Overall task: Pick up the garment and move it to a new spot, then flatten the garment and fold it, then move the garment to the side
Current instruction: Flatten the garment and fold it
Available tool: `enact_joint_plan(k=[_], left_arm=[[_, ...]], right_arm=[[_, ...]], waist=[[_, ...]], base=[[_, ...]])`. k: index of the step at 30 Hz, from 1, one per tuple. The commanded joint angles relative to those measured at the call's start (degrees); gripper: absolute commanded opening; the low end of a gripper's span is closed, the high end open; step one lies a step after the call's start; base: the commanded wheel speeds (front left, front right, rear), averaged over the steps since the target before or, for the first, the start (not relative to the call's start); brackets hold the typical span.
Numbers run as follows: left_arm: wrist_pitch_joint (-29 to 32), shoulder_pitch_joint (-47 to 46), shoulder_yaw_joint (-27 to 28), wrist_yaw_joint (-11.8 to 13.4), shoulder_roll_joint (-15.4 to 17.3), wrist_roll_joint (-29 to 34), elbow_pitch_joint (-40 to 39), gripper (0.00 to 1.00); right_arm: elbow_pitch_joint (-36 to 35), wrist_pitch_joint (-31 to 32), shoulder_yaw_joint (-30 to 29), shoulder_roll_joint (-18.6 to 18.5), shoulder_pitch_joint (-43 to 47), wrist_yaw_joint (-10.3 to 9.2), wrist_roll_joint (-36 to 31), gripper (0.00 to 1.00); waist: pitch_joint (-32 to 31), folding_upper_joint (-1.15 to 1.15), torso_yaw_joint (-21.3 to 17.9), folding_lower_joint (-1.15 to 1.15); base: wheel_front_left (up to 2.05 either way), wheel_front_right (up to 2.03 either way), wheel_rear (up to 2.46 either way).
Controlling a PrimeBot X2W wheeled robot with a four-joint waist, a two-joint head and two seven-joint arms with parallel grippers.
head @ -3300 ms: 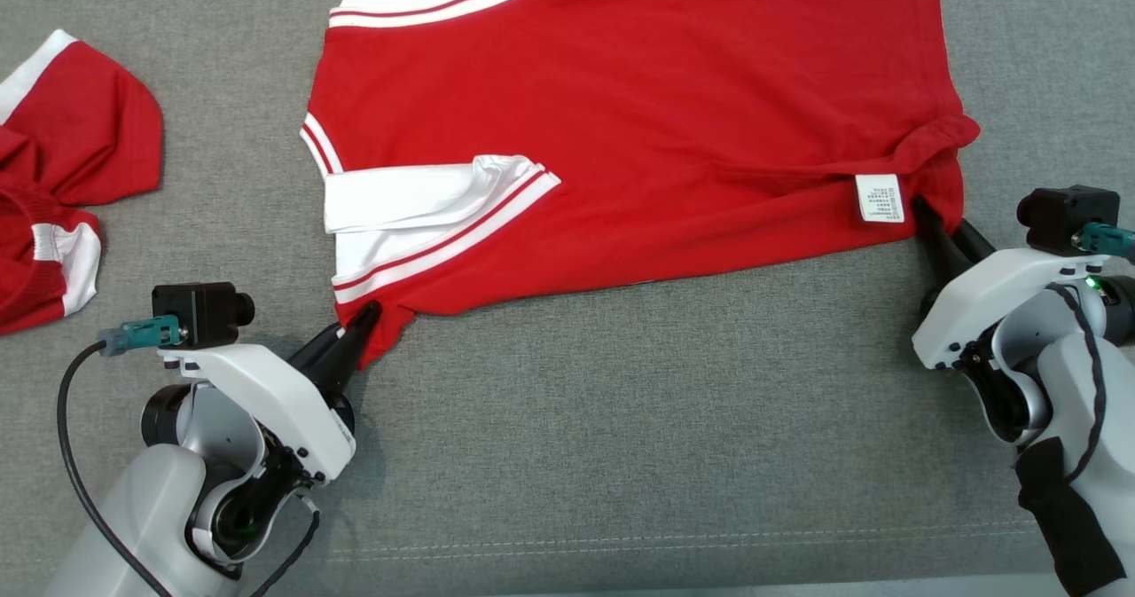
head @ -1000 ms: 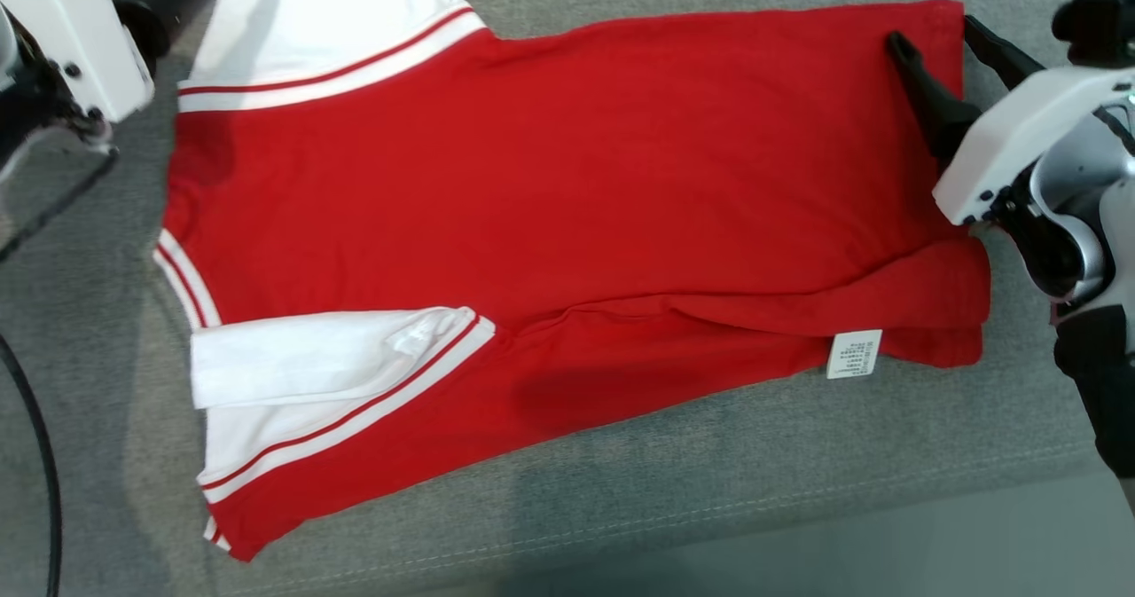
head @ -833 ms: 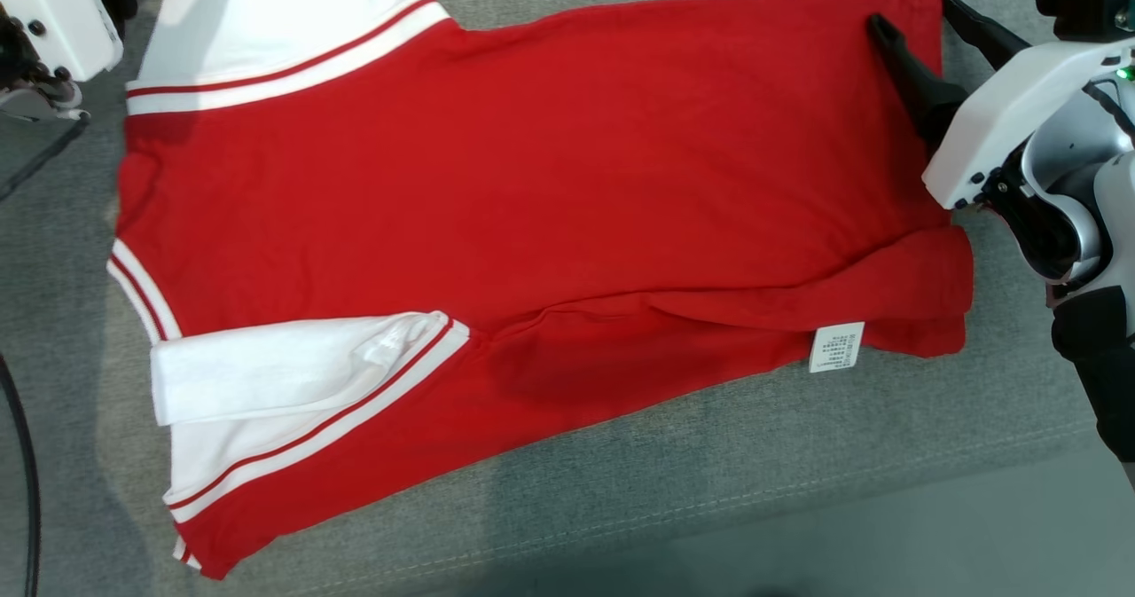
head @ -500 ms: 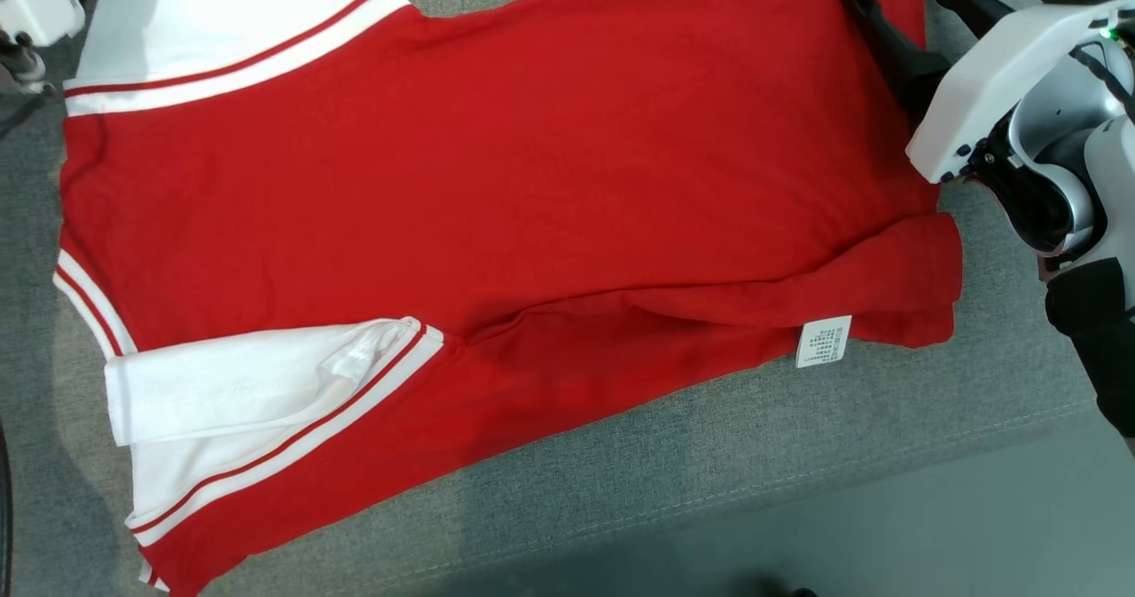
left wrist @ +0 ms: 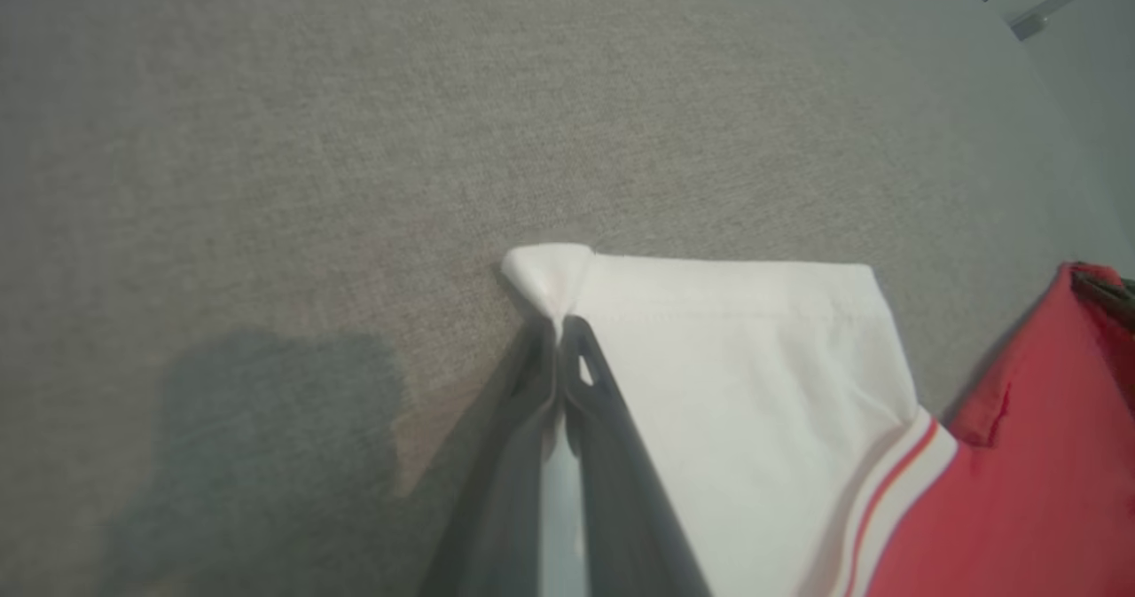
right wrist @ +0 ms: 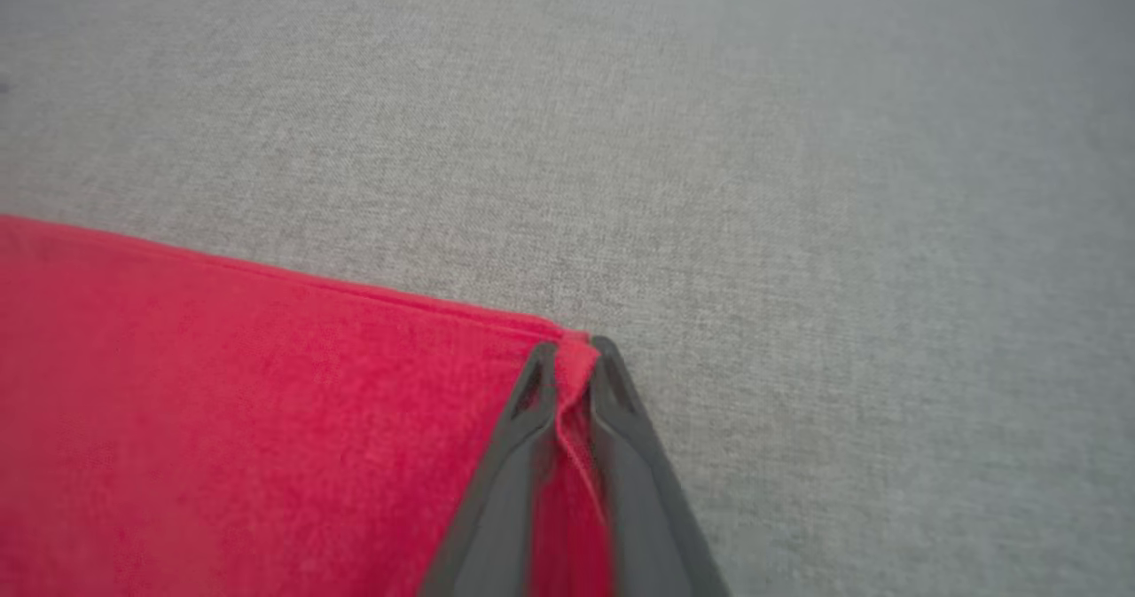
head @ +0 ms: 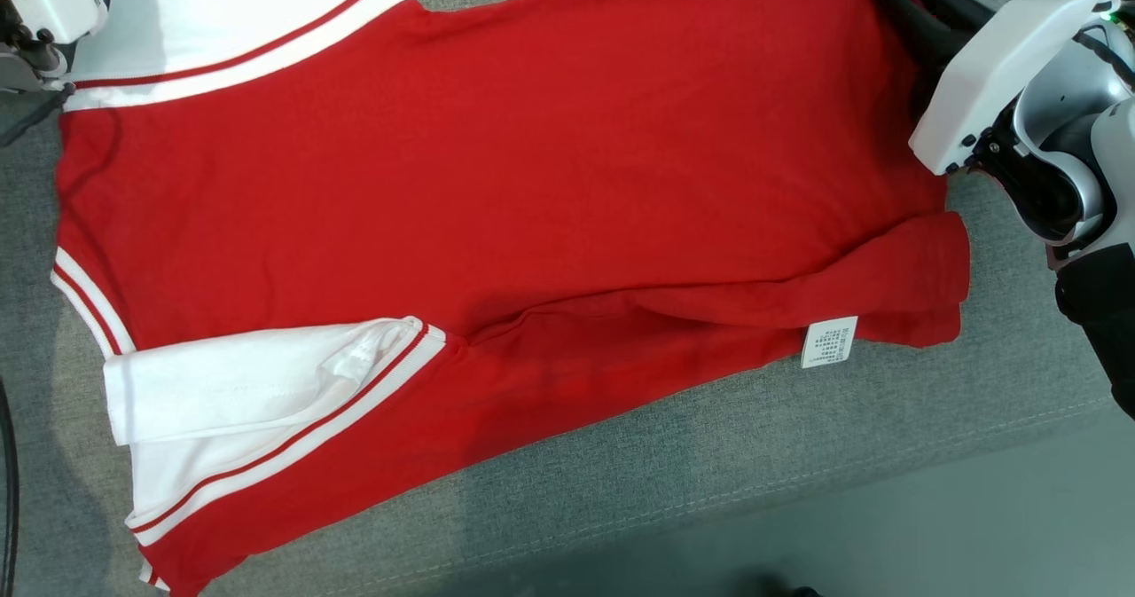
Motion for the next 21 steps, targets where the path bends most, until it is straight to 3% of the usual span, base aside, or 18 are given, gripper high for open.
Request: enact_joint_plan(k=[1,11,16,21], left_arm=[[-0.55,-2.16,1.34,-0.40,3.21,-0.02,-1.32,0.00],[-5.39,-3.72,-1.81,-0.40,4.63,-2.45,-3.54,0.00],[-7.35,-2.91,-4.12,-0.40,6.69,-4.64,-9.40,0.00],[-9.58,-0.29,-6.20,-0.40,9.85,-7.74,-17.41,0.00]], right_arm=[[-0.16,-0.10,0.39,-1.12,1.20,-0.17,0.46,0.00],[-1.91,-4.28,2.81,-5.33,2.01,-0.17,2.87,0.00],[-5.95,-7.95,6.68,-10.71,3.78,-0.17,4.10,0.00],[-10.61,-13.02,11.28,-18.45,5.70,-0.17,4.00,0.00]], waist=[[-0.10,0.00,-0.01,0.00],[-1.59,0.00,1.15,0.00],[-2.35,0.00,2.82,0.00],[-2.91,0.00,5.08,0.00]], base=[[0.00,0.00,0.00],[0.00,0.00,0.00],[0.00,0.00,0.00],[0.00,0.00,0.00]])
